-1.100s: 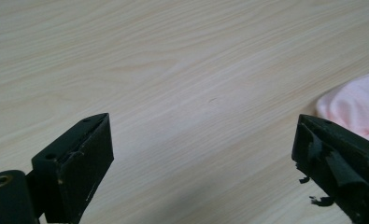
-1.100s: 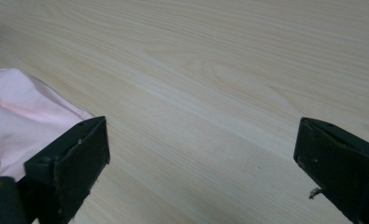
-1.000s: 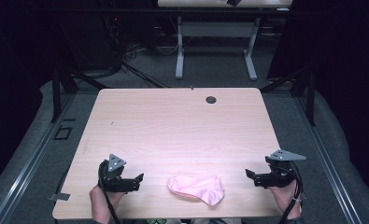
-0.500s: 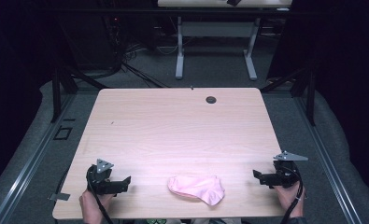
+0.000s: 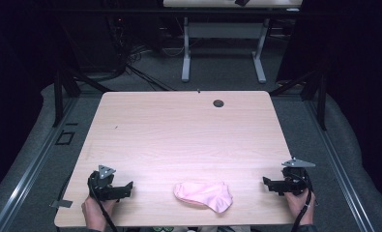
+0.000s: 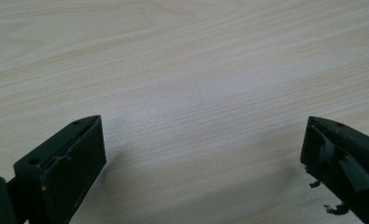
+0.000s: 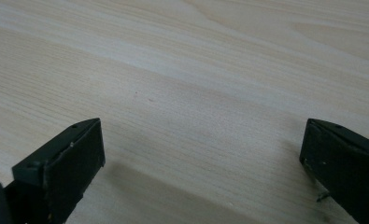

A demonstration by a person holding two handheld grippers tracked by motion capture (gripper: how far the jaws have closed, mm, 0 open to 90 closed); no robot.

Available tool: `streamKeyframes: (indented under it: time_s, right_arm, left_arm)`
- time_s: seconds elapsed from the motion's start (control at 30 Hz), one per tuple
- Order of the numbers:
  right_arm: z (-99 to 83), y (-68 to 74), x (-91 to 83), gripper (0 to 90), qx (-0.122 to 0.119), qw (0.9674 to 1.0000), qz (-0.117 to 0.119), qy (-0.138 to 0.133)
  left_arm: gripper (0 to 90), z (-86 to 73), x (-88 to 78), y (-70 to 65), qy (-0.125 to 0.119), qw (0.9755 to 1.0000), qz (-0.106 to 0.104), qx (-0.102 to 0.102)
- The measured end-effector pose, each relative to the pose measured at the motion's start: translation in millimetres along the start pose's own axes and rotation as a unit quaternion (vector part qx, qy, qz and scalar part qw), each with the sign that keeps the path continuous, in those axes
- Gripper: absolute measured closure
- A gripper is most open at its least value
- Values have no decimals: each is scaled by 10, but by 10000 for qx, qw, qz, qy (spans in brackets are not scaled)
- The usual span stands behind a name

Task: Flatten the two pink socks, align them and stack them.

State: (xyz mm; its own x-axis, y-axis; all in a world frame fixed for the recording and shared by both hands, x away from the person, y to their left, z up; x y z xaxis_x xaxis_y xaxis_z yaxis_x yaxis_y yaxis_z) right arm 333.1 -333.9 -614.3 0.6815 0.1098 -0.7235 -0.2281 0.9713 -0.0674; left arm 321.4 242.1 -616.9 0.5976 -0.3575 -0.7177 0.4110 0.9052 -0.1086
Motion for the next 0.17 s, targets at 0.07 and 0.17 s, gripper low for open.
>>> streamKeyframes:
  time_s: [0.07, 0.17]
  right_arm:
    - [-7, 25, 16, 0, -161, 9998, -148, -29]
    - [-14, 47, 27, 0, -131, 9997, -115, -160]
  left_arm:
    - [0, -23, 17, 8, -54, 10000, -10, -16]
    - [0, -42, 8, 25, -152, 9999, 27, -56]
Point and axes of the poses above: each handheld gripper's, and its own axes: x roughly forward along the jaws, z roughly out of its top, y roughly to its left, the point moved 4 cm from there along x, roughly forward along the jaws, and after that the axes turned 9 degrees about -z, right-handed, at the moved point
